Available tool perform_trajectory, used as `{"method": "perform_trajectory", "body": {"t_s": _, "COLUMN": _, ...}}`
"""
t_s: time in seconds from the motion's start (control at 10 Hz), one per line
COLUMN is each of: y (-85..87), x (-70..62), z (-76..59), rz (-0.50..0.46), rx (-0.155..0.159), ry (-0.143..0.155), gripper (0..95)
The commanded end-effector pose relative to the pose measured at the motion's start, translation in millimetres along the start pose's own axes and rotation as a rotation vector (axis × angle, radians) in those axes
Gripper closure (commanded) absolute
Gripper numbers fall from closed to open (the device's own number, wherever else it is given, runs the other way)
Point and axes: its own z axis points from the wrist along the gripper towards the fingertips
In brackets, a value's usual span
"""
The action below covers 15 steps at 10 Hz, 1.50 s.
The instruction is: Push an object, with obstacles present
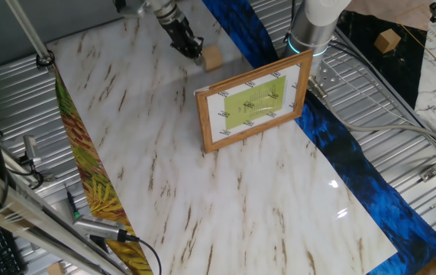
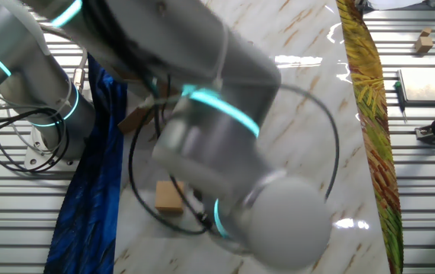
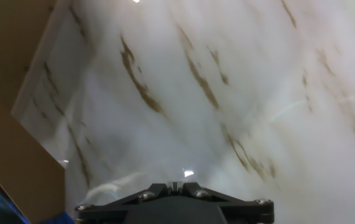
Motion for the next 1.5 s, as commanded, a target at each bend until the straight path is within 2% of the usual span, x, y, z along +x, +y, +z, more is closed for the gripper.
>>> {"method": "perform_trajectory", "body": {"t_s": 0.1, "y": 1.7, "x": -2.9, "z": 0.8, "rz": 0.003, "rx": 0.004, "ry": 0.001, "gripper": 95.0}}
{"method": "perform_trajectory", "body": {"t_s": 0.4, "y": 3.1, "x": -5.6, "z": 1.2, "rz": -0.003, "rx": 0.01, "ry": 0.005, "gripper": 95.0}}
{"method": "perform_trajectory", "body": {"t_s": 0.6, "y": 10.0, "x": -17.4, "z": 2.4, "rz": -0.032, "rx": 0.036, "ry": 0.025, "gripper": 95.0}}
{"method": "perform_trajectory", "body": {"t_s": 0.8, "y": 15.9, "x": -26.1, "z": 2.5, "rz": -0.041, "rx": 0.037, "ry": 0.037, "gripper": 95.0}}
{"method": "perform_trajectory", "body": {"t_s": 1.0, "y": 23.3, "x": -33.0, "z": -1.4, "rz": -0.068, "rx": 0.022, "ry": 0.066, "gripper": 95.0}}
{"method": "perform_trajectory", "body": {"t_s": 1.1, "y": 24.3, "x": -32.1, "z": -4.2, "rz": -0.082, "rx": 0.015, "ry": 0.075, "gripper": 95.0}}
{"method": "perform_trajectory", "body": {"t_s": 1.5, "y": 23.7, "x": -19.6, "z": -19.0, "rz": -0.149, "rx": -0.034, "ry": 0.135, "gripper": 95.0}}
